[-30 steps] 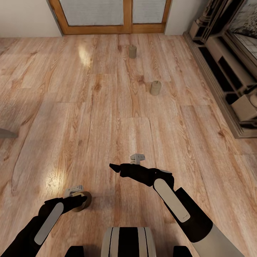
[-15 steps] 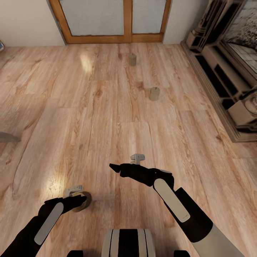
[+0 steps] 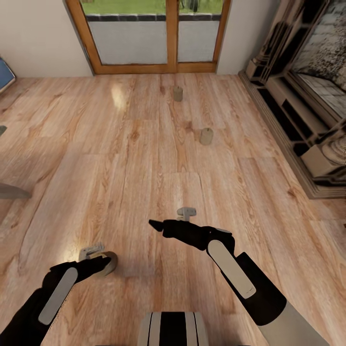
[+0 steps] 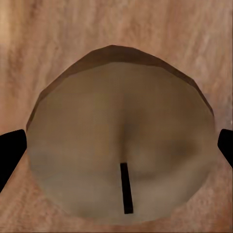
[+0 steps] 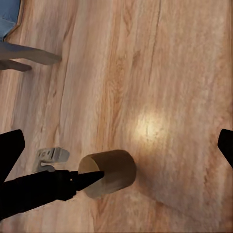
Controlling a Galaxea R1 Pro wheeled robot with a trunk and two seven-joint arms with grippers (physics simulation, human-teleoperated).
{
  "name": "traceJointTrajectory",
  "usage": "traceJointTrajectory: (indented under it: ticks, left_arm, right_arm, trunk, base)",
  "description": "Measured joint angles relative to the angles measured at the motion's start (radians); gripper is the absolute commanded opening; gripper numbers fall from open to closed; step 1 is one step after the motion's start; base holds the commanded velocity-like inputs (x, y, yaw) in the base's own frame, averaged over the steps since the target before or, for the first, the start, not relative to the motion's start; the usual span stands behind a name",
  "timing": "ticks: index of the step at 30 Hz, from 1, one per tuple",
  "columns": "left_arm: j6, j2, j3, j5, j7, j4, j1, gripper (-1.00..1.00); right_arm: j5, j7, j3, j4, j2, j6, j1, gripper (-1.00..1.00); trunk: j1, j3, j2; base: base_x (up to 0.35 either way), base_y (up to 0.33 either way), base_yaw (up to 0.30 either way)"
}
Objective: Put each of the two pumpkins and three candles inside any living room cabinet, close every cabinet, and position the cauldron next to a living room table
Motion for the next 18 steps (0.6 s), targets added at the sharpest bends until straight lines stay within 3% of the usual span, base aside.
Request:
traceJointTrajectory:
  ticks: [6, 9, 15, 18]
  left_arm:
    - [0.068, 0.000, 0.019, 0.007, 0.001, -0.041, 0.000, -1.00]
    - [0.100, 0.000, 0.036, 0.004, 0.004, -0.072, 0.003, -1.00]
    - [0.231, -0.003, 0.135, 0.006, 0.006, -0.143, 0.005, -1.00]
    - [0.244, -0.003, 0.148, 0.012, 0.006, -0.160, 0.004, -1.00]
  right_arm:
    - [-0.003, -0.011, -0.003, 0.004, -0.001, 0.001, 0.000, 1.00]
    - [-0.003, -0.058, -0.004, 0.005, 0.000, 0.001, 0.000, 1.00]
    - [-0.012, -0.377, -0.003, 0.000, 0.001, 0.002, 0.000, 1.00]
    - [-0.015, -0.481, -0.003, -0.003, 0.002, 0.002, 0.000, 1.00]
  trunk:
    - [-0.003, 0.023, 0.001]
    - [-0.004, 0.035, 0.002]
    - [-0.007, 0.058, 0.004]
    - [-0.008, 0.070, 0.004]
  base:
    - [0.000, 0.000, 0.000]
    - [0.000, 0.000, 0.000]
    - [0.000, 0.000, 0.000]
    - [0.000, 0.000, 0.000]
